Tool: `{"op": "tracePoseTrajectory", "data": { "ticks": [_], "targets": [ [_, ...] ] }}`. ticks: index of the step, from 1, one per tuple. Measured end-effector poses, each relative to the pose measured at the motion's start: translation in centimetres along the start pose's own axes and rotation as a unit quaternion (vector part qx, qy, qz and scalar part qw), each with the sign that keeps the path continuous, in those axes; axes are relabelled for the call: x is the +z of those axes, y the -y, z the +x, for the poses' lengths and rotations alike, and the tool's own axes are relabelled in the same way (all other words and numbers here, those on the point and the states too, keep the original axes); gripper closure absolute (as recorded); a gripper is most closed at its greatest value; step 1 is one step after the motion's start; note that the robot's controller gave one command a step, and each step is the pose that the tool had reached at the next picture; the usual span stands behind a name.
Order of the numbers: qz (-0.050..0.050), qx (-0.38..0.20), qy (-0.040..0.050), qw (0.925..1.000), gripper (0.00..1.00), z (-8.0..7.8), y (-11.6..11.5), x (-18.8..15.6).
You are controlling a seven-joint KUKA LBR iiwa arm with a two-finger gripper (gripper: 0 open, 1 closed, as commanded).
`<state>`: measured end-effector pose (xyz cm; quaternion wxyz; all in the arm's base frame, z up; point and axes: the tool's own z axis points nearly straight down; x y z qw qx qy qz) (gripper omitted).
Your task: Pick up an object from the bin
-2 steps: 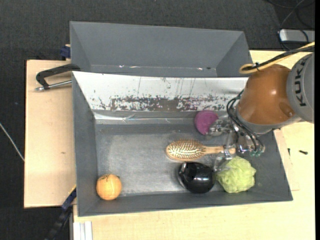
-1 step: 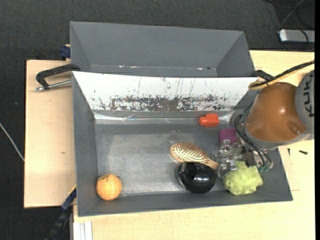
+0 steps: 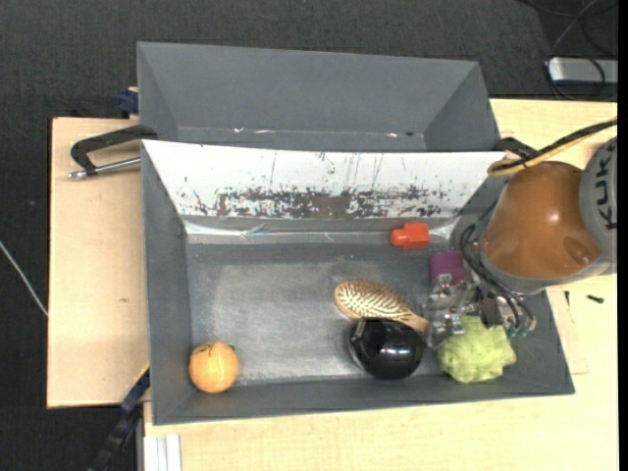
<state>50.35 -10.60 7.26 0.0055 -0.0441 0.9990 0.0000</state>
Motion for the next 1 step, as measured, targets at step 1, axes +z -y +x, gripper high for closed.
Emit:
{"op": "tracePoseTrajectory", "data": {
  "ticks": [1],
  "targets": [
    [0.0, 0.0, -0.0017, 1.0, 1.0, 0.07, -0.03, -0.52]
  ]
}}
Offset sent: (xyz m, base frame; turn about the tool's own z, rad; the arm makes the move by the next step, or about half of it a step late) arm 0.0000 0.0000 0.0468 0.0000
